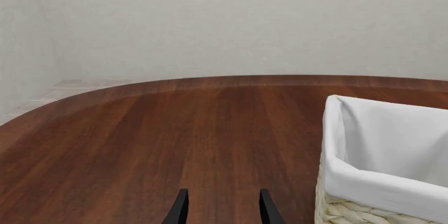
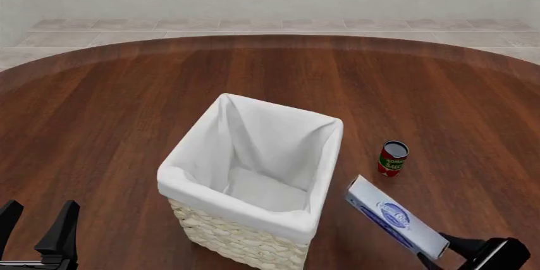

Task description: Pick up the cream cheese box, and put it in the basket.

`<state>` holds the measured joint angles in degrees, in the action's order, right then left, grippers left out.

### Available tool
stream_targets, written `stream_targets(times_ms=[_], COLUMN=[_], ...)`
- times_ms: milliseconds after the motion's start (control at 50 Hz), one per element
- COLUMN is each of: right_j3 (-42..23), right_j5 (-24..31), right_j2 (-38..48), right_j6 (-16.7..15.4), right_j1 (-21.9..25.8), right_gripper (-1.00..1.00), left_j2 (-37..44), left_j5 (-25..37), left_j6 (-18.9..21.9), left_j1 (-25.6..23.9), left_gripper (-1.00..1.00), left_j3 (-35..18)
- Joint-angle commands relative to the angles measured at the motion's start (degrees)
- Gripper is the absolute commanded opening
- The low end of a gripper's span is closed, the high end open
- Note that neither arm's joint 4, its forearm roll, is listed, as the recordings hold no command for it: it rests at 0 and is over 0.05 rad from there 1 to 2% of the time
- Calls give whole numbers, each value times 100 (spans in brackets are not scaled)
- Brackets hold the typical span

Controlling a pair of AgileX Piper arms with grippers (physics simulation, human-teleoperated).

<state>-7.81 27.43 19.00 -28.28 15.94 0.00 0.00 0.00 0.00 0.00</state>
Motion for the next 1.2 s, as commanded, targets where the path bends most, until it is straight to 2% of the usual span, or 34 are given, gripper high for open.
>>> stream_targets(times_ms=[20, 1200], right_j3=[-199, -1199], right_j5=[253, 759], right_j2=[-340, -507], right_j6=[34, -359], right_j1=[-52, -255], right_gripper=[-100, -100], left_j2=[0, 0], left_j5=[0, 0], left_j6=[0, 0], left_j1=[0, 0], left_gripper=[100, 100], left_j3=[0, 0])
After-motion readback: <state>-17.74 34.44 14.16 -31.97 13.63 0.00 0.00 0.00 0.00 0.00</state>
